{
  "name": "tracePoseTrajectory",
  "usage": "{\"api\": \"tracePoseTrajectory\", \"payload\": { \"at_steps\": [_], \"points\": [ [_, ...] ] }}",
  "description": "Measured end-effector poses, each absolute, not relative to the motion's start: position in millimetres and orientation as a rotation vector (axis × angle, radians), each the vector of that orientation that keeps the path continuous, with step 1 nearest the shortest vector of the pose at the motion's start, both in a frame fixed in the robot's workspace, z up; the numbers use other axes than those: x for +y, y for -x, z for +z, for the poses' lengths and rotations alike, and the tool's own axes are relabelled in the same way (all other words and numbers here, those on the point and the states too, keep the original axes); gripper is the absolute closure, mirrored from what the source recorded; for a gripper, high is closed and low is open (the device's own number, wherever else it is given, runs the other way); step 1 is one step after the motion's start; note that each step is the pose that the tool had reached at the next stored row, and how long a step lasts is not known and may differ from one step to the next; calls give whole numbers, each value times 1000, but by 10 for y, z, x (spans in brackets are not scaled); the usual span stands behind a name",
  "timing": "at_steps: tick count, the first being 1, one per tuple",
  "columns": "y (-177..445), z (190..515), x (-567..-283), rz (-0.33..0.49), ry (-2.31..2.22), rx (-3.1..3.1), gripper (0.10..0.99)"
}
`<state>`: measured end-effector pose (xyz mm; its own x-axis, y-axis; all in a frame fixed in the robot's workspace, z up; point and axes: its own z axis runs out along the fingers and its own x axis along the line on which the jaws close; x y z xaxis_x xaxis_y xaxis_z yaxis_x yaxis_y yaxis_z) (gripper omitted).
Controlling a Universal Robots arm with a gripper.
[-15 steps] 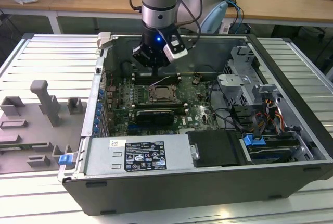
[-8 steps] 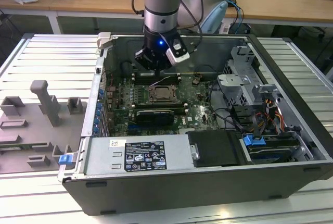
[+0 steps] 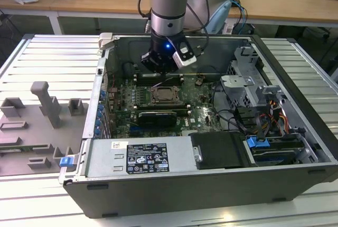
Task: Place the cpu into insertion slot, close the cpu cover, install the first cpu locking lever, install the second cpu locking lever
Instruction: 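Install the first cpu locking lever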
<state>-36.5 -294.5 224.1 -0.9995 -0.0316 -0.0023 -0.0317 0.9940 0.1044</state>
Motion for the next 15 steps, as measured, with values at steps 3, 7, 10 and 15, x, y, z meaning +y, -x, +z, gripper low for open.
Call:
{"api": "tracePoseTrajectory", "payload": {
  "at_steps": [3,7,10,15],
  "points": [
    [333,2227,-2936,164,50,3136,980],
    [297,2211,-2915,164,51,3136,980],
    [271,2201,-2904,164,51,3136,980],
    [216,2169,-2903,186,51,3135,980]
  ]
}}
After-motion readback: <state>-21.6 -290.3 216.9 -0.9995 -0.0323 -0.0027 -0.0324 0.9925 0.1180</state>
